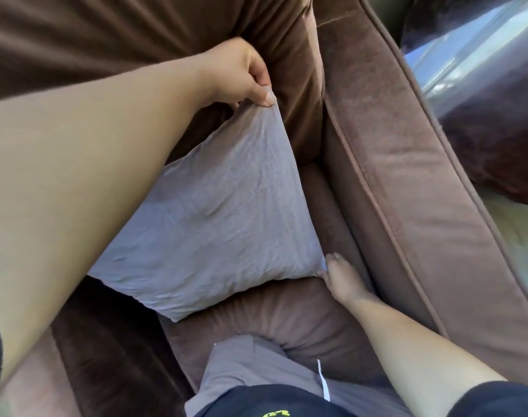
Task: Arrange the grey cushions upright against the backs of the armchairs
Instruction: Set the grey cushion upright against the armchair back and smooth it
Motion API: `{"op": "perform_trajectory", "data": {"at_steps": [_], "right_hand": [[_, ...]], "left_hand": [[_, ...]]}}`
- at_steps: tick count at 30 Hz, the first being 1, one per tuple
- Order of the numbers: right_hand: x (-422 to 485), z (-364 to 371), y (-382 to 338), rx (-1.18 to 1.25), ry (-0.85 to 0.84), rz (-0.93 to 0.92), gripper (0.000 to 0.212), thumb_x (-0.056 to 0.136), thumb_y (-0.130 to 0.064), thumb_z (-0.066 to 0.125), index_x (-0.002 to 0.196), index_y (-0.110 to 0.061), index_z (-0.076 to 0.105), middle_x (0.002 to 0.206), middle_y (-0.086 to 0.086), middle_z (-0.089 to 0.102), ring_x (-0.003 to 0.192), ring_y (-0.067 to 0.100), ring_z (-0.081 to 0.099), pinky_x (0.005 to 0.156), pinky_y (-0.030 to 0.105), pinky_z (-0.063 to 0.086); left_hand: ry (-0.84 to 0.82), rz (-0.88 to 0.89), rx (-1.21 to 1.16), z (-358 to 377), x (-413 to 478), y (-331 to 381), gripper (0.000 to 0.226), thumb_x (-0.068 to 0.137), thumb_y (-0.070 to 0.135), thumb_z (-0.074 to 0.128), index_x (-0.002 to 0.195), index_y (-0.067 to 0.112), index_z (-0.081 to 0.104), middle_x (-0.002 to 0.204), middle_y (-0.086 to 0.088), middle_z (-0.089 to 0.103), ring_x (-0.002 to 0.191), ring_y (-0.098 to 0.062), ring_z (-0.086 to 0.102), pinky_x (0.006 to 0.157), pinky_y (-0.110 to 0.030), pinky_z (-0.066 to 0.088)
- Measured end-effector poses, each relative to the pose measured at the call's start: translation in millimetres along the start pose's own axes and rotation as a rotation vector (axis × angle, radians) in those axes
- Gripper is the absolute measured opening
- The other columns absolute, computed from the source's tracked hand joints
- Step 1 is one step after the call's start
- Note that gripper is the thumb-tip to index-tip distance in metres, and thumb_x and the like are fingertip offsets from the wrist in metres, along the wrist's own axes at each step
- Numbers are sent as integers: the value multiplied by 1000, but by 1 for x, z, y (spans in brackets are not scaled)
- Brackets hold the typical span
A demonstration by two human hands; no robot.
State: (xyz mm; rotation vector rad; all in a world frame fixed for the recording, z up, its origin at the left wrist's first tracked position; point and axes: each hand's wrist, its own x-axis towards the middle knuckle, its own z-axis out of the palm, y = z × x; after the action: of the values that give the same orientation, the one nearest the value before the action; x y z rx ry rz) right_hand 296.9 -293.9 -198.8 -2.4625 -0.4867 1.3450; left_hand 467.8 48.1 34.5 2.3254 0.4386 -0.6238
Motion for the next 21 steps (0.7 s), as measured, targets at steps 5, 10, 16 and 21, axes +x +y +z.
{"op": "perform_trajectory", "data": {"at_steps": [5,10,16,21], "right_hand": [[-5,4,4,-100,-18,-18,29,96,-29,55,107,-3,54,115,16,55,106,38,58,85,40,47],[3,3,6,-115,-64,-14,35,95,-32,57,115,-3,54,121,15,55,113,38,56,93,41,46],[12,7,6,-115,-74,-20,35,95,-29,56,119,-5,55,122,16,55,113,35,57,93,39,46],[4,0,4,118,-34,45,25,91,-29,62,103,-7,61,104,11,62,97,29,60,79,35,48]], "left_hand": [[10,14,-12,0,0,-1,16,83,20,76,91,7,73,75,0,67,72,-10,62,60,-24,53],[0,18,-17,1,2,-3,14,83,19,76,91,7,73,74,0,66,70,-9,63,59,-23,53],[23,22,-35,5,8,-6,16,80,16,79,90,6,73,77,-3,67,71,-10,64,52,-18,53],[55,26,-49,6,3,-5,19,78,19,81,91,8,75,77,1,70,75,-11,65,51,-15,50]]}}
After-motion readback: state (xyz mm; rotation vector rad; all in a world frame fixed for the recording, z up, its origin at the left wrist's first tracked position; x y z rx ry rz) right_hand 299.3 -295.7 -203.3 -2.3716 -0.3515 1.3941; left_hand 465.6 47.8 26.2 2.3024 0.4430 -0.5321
